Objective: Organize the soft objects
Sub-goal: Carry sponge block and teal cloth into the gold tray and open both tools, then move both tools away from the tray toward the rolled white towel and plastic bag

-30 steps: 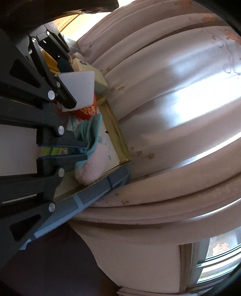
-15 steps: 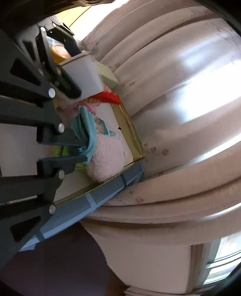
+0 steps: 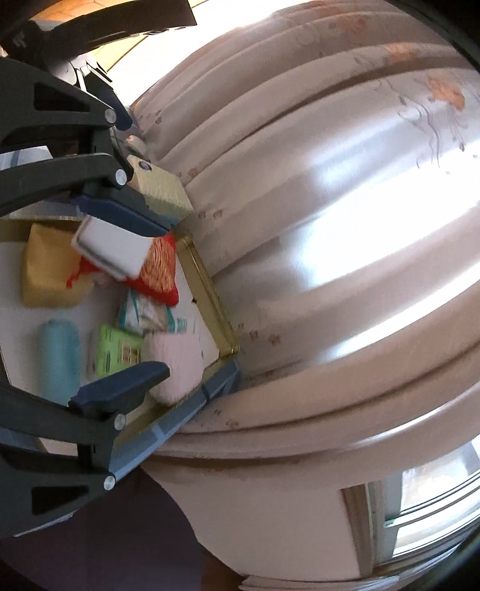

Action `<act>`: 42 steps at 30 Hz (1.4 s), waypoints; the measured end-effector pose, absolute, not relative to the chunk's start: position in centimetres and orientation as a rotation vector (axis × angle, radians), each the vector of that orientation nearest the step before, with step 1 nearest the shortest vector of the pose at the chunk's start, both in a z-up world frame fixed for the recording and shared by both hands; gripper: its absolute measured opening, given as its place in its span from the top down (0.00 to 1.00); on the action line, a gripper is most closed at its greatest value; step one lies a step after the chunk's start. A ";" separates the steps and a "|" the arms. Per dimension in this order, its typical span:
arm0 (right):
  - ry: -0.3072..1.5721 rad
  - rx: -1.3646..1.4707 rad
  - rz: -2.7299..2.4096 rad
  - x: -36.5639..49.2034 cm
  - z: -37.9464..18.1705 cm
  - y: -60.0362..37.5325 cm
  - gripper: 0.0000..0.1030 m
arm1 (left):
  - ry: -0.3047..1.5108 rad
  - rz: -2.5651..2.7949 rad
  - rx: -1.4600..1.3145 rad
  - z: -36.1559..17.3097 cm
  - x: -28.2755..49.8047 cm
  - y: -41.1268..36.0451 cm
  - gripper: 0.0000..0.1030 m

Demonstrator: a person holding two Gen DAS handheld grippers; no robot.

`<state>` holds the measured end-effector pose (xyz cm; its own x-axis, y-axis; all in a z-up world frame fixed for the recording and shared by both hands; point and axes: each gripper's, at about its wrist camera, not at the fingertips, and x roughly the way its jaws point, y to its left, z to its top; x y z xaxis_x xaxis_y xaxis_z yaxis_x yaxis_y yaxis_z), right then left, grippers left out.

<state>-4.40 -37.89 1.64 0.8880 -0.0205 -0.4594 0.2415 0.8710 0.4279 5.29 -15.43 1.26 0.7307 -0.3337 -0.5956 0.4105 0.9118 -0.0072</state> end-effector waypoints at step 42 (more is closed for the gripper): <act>0.492 0.321 0.141 1.4 4.3 -17.5 0.30 | 0.592 -0.033 0.058 2.0 7.3 5.5 0.00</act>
<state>1.43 -17.47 4.27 0.8731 0.2090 -0.4405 -0.0559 0.9404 0.3354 7.35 5.50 2.04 0.8291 -0.0143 -0.5589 0.0475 0.9979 0.0449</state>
